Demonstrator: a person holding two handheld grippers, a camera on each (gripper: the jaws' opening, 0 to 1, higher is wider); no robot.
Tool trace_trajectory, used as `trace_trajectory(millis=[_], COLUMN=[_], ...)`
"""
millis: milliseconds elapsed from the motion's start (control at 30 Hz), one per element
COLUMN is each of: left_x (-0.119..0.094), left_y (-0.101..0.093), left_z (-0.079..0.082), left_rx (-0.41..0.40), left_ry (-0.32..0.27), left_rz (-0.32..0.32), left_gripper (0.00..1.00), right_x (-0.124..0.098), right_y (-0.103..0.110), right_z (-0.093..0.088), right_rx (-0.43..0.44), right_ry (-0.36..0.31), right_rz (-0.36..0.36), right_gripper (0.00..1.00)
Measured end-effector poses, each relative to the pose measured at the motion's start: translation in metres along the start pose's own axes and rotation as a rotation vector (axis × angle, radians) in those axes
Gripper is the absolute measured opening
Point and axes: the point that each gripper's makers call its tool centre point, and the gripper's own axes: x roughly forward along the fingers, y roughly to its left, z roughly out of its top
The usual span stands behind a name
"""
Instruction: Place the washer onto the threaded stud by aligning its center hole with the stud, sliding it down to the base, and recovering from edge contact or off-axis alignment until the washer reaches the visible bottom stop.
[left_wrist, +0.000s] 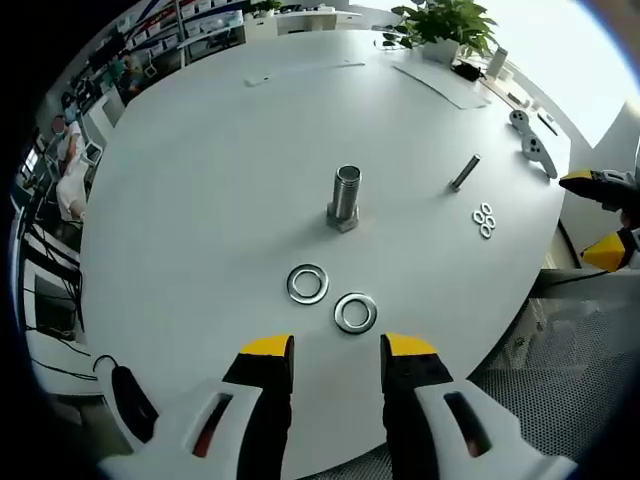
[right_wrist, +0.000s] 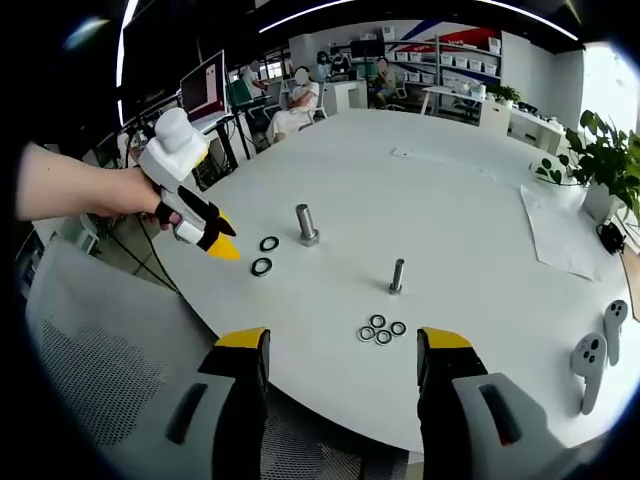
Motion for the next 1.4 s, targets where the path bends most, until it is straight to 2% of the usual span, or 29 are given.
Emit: trace_trajectory(millis=[300, 533, 700, 800, 900, 967, 1167, 1233, 1267, 1300, 1400], left_x=[0.013, 0.029, 0.038, 0.042, 0.046, 0.047, 0.05, 0.052, 0.052, 0.052, 0.053], left_y=[0.004, -0.012, -0.017, -0.018, -0.023, -0.022, -0.02, -0.017, -0.02, -0.022, -0.02], left_z=[-0.006, -0.008, -0.01, -0.008, -0.007, -0.006, -0.001, 0.002, 0.003, 0.004, 0.003], left_rx=[0.029, 0.068, 0.107, 0.122, 0.087, 0.121, 0.148, 0.223, 0.252, 0.217, 0.215], left_ry=[0.066, 0.117, 0.144, 0.148, 0.154, 0.152, 0.147, 0.141, 0.138, 0.14, 0.154], left_rz=[-0.001, -0.034, -0.022, -0.018, -0.047, -0.025, -0.01, 0.024, 0.007, 0.007, 0.004], left_gripper=[0.33, 0.33, 0.32, 0.32, 0.32, 0.32, 0.3, 0.27, 0.27, 0.26, 0.25], right_x=[0.0, 0.0, 0.0, 0.0, 0.0, 0.0, -0.001, 0.0, 0.0, 0.0, 0.0], right_y=[0.0, -0.001, 0.0, 0.002, 0.004, 0.004, 0.001, 0.001, 0.001, 0.001, 0.002], right_z=[-0.002, -0.003, -0.004, -0.001, -0.002, -0.002, -0.002, -0.003, -0.003, -0.003, -0.004], right_rx=[-0.006, -0.01, -0.008, -0.017, -0.033, -0.033, -0.015, -0.008, -0.012, -0.016, -0.014], right_ry=[0.008, 0.015, 0.012, 0.005, 0.011, 0.009, 0.007, 0.009, 0.01, 0.011, 0.013], right_rz=[-0.003, -0.004, 0.003, 0.007, 0.01, 0.011, 0.007, 0.007, 0.004, 0.004, 0.005], right_gripper=[0.62, 0.62, 0.62, 0.62, 0.62, 0.62, 0.62, 0.62, 0.62, 0.62, 0.62])
